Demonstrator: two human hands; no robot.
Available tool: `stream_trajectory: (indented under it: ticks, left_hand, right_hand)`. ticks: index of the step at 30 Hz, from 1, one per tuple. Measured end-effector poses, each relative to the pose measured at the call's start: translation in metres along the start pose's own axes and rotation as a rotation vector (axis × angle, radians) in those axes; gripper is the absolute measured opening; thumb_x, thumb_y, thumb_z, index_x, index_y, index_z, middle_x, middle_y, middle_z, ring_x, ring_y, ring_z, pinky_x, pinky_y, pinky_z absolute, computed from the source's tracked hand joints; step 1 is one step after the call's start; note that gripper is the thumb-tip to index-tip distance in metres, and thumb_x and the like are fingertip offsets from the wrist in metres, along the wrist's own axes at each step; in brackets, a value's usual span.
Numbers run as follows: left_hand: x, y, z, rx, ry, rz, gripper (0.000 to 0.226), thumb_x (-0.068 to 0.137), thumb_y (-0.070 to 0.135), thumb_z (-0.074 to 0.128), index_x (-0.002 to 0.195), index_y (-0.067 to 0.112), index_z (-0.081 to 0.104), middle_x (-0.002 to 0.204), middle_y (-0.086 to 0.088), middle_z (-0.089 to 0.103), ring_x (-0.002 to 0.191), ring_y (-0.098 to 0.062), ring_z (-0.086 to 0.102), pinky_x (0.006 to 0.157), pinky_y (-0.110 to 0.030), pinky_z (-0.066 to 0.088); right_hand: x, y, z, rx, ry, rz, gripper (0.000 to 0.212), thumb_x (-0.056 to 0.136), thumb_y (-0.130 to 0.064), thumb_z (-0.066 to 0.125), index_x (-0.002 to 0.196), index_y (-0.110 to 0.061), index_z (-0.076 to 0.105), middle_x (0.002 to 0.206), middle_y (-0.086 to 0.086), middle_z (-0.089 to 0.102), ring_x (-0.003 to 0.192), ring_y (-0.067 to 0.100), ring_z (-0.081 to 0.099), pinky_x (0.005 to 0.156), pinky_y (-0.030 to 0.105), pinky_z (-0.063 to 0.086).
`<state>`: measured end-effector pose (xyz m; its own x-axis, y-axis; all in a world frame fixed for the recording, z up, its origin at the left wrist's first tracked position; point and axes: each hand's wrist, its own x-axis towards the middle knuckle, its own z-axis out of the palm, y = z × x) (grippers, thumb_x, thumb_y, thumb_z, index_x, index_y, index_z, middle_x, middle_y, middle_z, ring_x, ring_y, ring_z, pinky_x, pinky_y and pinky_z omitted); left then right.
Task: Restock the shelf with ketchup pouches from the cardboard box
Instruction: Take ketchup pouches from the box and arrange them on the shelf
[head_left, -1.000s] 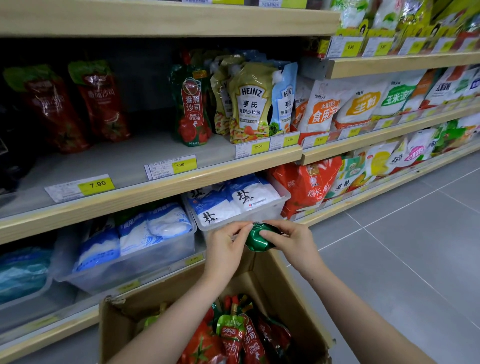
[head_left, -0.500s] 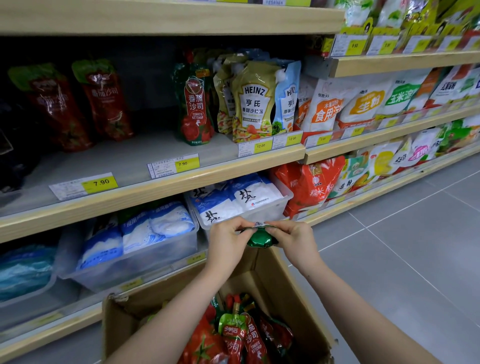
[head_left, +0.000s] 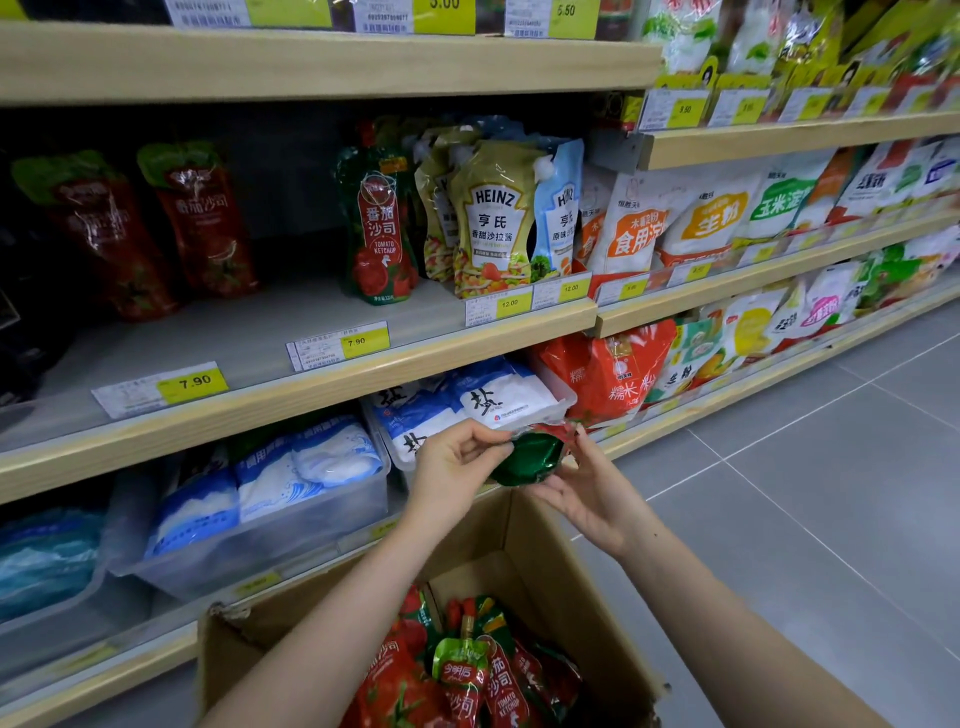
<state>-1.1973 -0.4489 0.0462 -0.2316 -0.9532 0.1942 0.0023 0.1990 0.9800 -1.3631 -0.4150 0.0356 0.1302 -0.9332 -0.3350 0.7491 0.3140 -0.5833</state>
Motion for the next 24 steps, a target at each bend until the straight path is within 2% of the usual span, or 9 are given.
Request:
stream_trajectory:
  ticks: [3, 5, 6, 8, 10, 12, 16, 20, 24]
  left_hand:
    - [-0.003, 0.000, -0.010, 0.180, -0.181, -0.051, 0.026, 0.070, 0.029, 0.079, 0.090, 0.030, 0.062, 0.099, 0.015, 0.068, 0.093, 0.002, 0.064, 0.091, -0.026, 0.052]
    - [-0.004, 0.005, -0.007, 0.432, -0.250, -0.091, 0.059, 0.055, 0.062, 0.074, 0.107, 0.040, 0.056, 0.105, 0.024, 0.061, 0.098, 0.005, 0.059, 0.091, -0.024, 0.049]
    - [-0.004, 0.007, -0.002, 0.570, -0.226, -0.090, 0.070, 0.053, 0.070, 0.069, 0.114, 0.041, 0.052, 0.106, 0.023, 0.060, 0.098, 0.002, 0.059, 0.087, -0.024, 0.049]
    - [0.000, 0.010, 0.006, 0.662, -0.158, -0.064, 0.063, 0.062, 0.059, 0.069, 0.117, 0.037, 0.048, 0.107, 0.014, 0.063, 0.092, -0.006, 0.061, 0.078, -0.025, 0.051]
    - [0.004, 0.009, 0.006, 0.481, -0.148, -0.106, 0.046, 0.072, 0.036, 0.073, 0.111, 0.033, 0.049, 0.110, 0.004, 0.065, 0.091, -0.008, 0.062, 0.075, -0.024, 0.053]
    - [0.007, 0.005, -0.002, 0.280, -0.226, -0.172, 0.043, 0.076, 0.023, 0.073, 0.112, 0.029, 0.050, 0.112, 0.002, 0.066, 0.095, -0.007, 0.064, 0.079, -0.026, 0.055]
    - [0.009, 0.001, -0.012, 0.164, -0.291, -0.199, 0.044, 0.076, 0.015, 0.075, 0.111, 0.029, 0.053, 0.101, 0.013, 0.066, 0.092, -0.001, 0.065, 0.078, -0.021, 0.054]
    - [0.012, -0.008, -0.014, 0.233, -0.196, -0.157, 0.042, 0.072, 0.015, 0.078, 0.102, 0.032, 0.055, 0.100, 0.007, 0.067, 0.095, -0.009, 0.064, 0.082, -0.022, 0.051]
    - [0.011, -0.004, -0.022, 0.181, -0.188, -0.142, 0.041, 0.072, 0.013, 0.077, 0.100, 0.035, 0.057, 0.101, 0.008, 0.067, 0.096, -0.009, 0.064, 0.087, -0.024, 0.050]
  right_hand:
    - [0.002, -0.007, 0.000, -0.152, 0.012, -0.157, 0.061, 0.077, -0.024, 0.064, 0.134, -0.026, 0.041, 0.127, 0.018, 0.057, 0.111, 0.033, 0.060, 0.079, 0.040, 0.058]
    - [0.003, -0.010, 0.005, -0.330, 0.046, -0.260, 0.068, 0.071, -0.019, 0.070, 0.131, -0.031, 0.040, 0.120, 0.014, 0.062, 0.103, 0.029, 0.065, 0.075, 0.041, 0.059]
    - [0.004, -0.011, 0.009, -0.422, 0.070, -0.297, 0.071, 0.069, -0.018, 0.074, 0.129, -0.033, 0.039, 0.118, 0.013, 0.062, 0.101, 0.027, 0.067, 0.074, 0.041, 0.058]
    - [0.007, -0.012, 0.017, -0.546, 0.119, -0.345, 0.077, 0.068, -0.016, 0.078, 0.131, -0.032, 0.036, 0.117, 0.011, 0.059, 0.100, 0.024, 0.067, 0.073, 0.039, 0.058]
    - [0.011, -0.016, 0.021, -0.621, 0.141, -0.358, 0.072, 0.071, -0.018, 0.077, 0.131, -0.029, 0.040, 0.115, 0.007, 0.061, 0.101, 0.020, 0.066, 0.072, 0.034, 0.057]
    - [0.011, -0.023, 0.024, -0.704, 0.114, -0.317, 0.051, 0.073, -0.025, 0.075, 0.119, -0.027, 0.054, 0.110, 0.000, 0.066, 0.104, 0.018, 0.063, 0.074, 0.028, 0.053]
    - [0.011, -0.031, 0.033, -0.883, 0.035, -0.317, 0.033, 0.070, -0.024, 0.077, 0.100, -0.027, 0.063, 0.099, -0.005, 0.072, 0.097, 0.016, 0.066, 0.074, 0.029, 0.056]
    - [0.014, -0.027, 0.049, -1.099, 0.064, -0.422, 0.042, 0.068, -0.019, 0.080, 0.105, -0.020, 0.060, 0.101, -0.005, 0.068, 0.094, 0.011, 0.065, 0.078, 0.031, 0.056]
    - [0.011, -0.025, 0.058, -1.156, -0.022, -0.327, 0.046, 0.071, -0.016, 0.078, 0.109, -0.027, 0.054, 0.103, -0.009, 0.063, 0.099, 0.009, 0.060, 0.076, 0.025, 0.053]
